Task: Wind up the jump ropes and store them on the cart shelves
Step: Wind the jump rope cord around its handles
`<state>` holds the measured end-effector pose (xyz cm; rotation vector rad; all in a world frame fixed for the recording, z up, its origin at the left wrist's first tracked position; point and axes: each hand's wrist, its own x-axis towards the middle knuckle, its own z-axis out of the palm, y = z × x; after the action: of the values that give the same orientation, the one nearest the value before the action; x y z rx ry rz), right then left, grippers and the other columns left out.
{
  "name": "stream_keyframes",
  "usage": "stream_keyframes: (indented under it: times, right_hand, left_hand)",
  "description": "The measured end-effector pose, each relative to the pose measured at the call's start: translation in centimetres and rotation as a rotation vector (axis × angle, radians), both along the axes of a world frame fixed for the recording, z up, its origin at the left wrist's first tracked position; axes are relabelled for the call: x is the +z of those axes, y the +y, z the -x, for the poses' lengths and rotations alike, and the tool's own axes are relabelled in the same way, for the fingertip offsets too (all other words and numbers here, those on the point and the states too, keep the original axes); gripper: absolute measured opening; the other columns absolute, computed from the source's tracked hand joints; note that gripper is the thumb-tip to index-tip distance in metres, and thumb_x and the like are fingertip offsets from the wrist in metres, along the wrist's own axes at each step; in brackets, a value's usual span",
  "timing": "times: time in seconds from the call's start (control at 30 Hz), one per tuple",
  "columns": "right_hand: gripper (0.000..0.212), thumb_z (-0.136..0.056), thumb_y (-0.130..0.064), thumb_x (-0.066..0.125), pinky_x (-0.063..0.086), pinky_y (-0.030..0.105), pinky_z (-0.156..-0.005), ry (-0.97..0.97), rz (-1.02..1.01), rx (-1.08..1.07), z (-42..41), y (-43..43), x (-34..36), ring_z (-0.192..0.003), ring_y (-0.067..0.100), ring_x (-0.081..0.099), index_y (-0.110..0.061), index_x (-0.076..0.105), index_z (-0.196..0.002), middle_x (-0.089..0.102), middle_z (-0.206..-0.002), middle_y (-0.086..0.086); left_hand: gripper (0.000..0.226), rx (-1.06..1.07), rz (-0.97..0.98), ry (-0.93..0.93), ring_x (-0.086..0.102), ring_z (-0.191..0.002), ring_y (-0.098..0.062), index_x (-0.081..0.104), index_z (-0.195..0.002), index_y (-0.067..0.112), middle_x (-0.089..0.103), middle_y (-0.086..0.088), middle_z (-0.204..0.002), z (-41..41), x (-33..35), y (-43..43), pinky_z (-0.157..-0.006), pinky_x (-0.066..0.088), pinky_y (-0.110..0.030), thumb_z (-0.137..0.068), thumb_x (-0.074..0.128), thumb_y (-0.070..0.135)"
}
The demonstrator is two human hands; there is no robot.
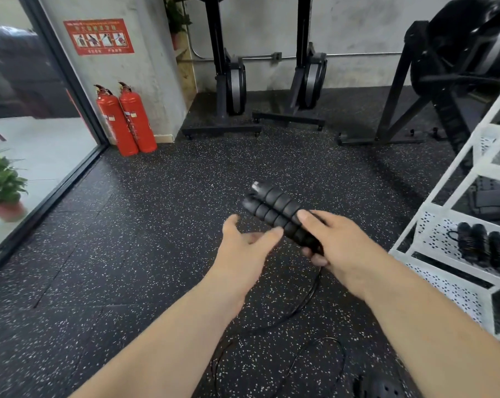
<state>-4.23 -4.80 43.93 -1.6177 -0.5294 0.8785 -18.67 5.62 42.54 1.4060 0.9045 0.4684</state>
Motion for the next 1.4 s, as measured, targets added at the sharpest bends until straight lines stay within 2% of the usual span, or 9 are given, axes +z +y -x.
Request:
stream_keyframes:
  times: [0.13, 0.23, 0.4, 0.47, 0.6, 0.83, 1.03, 1.23, 1.4]
  right_hand:
    - [0.023, -0.108, -0.037, 0.061, 0.037, 0.02, -0.045, -0.014, 0.072, 0.061, -2.0, -1.1, 0.5, -0.068, 0.018, 0.056, -0.021, 0.077, -0.111, 0.07, -0.091, 0.007]
    - [0.023, -0.107, -0.042, 0.06, 0.043, 0.024, -0.058, -0.159, 0.196, 0.268, -1.8, -1.8, 1.1, -0.07, 0.015, 0.059, -0.027, 0.078, -0.108, 0.071, -0.084, -0.002]
    - [0.037, -0.106, -0.051, 0.057, 0.042, 0.022, -0.057, -0.143, 0.222, 0.453, 0.1, -1.9, 1.6, -0.068, 0.014, 0.055, -0.019, 0.075, -0.103, 0.065, -0.082, -0.002]
    - [0.049, -0.103, -0.062, 0.054, 0.043, 0.024, -0.058, -0.144, 0.225, 0.346, 0.8, -1.5, 1.1, -0.065, 0.012, 0.054, -0.018, 0.073, -0.098, 0.064, -0.077, -0.002]
    - [0.064, -0.105, -0.067, 0.04, 0.053, 0.036, -0.076, -0.41, 0.267, 0.03, 3.0, -0.5, -0.2, -0.076, 0.019, 0.067, -0.015, 0.072, -0.086, 0.075, -0.081, 0.005]
    - [0.049, -0.101, -0.065, 0.054, 0.034, 0.027, -0.049, 0.048, 0.22, -0.189, 3.1, 0.0, -0.4, -0.048, 0.017, 0.04, -0.018, 0.062, -0.086, 0.046, -0.055, -0.003]
    - [0.056, -0.103, -0.067, 0.047, 0.042, 0.035, -0.065, -0.141, 0.253, -0.025, 1.6, -0.6, 0.2, -0.07, 0.023, 0.051, -0.018, 0.07, -0.087, 0.056, -0.075, 0.004]
    - [0.06, -0.104, -0.067, 0.046, 0.034, 0.027, -0.054, -0.159, 0.238, 0.071, 1.2, -1.1, 0.7, -0.054, 0.013, 0.041, -0.02, 0.07, -0.075, 0.048, -0.053, -0.011]
    - [0.064, -0.103, -0.071, 0.041, 0.042, 0.029, -0.072, -0.239, 0.246, 0.124, 0.8, -1.5, 0.7, -0.074, 0.006, 0.062, -0.024, 0.084, -0.092, 0.074, -0.068, -0.012]
  left_hand:
    - [0.112, -0.078, -1.156, 0.346, 0.03, -0.154, -0.02, -0.001, -0.169, 0.03, 0.019, 0.001, -0.167, 1.4, -0.2, 0.1, -0.126, 0.034, -0.045, -0.091, 0.079, 0.038]
    - [0.107, -0.269, -1.578, 0.451, 0.009, -0.164, -0.029, 0.015, -0.17, 0.016, 0.02, -0.005, -0.173, 1.3, -0.4, 0.5, -0.133, 0.014, -0.052, -0.088, 0.078, 0.046]
    - [0.064, -0.368, -1.528, 0.61, 0.06, -0.12, -0.022, 0.048, -0.139, 0.027, 0.06, 0.007, -0.126, 1.0, -0.2, 0.3, -0.113, 0.04, -0.039, -0.087, 0.077, 0.049]
    - [0.053, -0.357, -1.485, 0.652, 0.061, -0.107, -0.02, 0.045, -0.129, 0.029, 0.06, 0.008, -0.117, 0.9, 0.2, 0.3, -0.093, 0.044, -0.035, -0.09, 0.076, 0.047]
    - [0.047, -0.349, -1.452, 0.663, 0.061, -0.102, -0.019, 0.041, -0.123, 0.029, 0.061, 0.008, -0.114, 0.7, 0.3, -0.1, -0.085, 0.044, -0.035, -0.091, 0.072, 0.042]
    - [0.06, -0.331, -1.503, 0.579, 0.065, -0.097, -0.018, 0.045, -0.131, 0.033, 0.064, 0.01, -0.107, 0.7, 0.0, -0.3, -0.075, 0.043, -0.034, -0.084, 0.072, 0.06]
    - [0.077, -0.437, -1.449, 0.509, 0.064, -0.1, -0.015, 0.039, -0.142, 0.036, 0.061, 0.013, -0.113, 1.0, 0.0, 0.2, -0.08, 0.053, -0.037, -0.084, 0.045, 0.086]
    - [0.073, -0.48, -1.437, 0.524, 0.063, -0.097, -0.017, 0.036, -0.141, 0.035, 0.057, 0.012, -0.107, 1.2, 0.0, 0.2, -0.083, 0.055, -0.039, -0.089, 0.04, 0.087]
    - [0.081, -0.511, -1.4, 0.523, 0.064, -0.096, -0.015, 0.041, -0.139, 0.034, 0.061, 0.012, -0.109, 1.1, 0.1, 0.3, -0.083, 0.056, -0.039, -0.084, 0.035, 0.094]
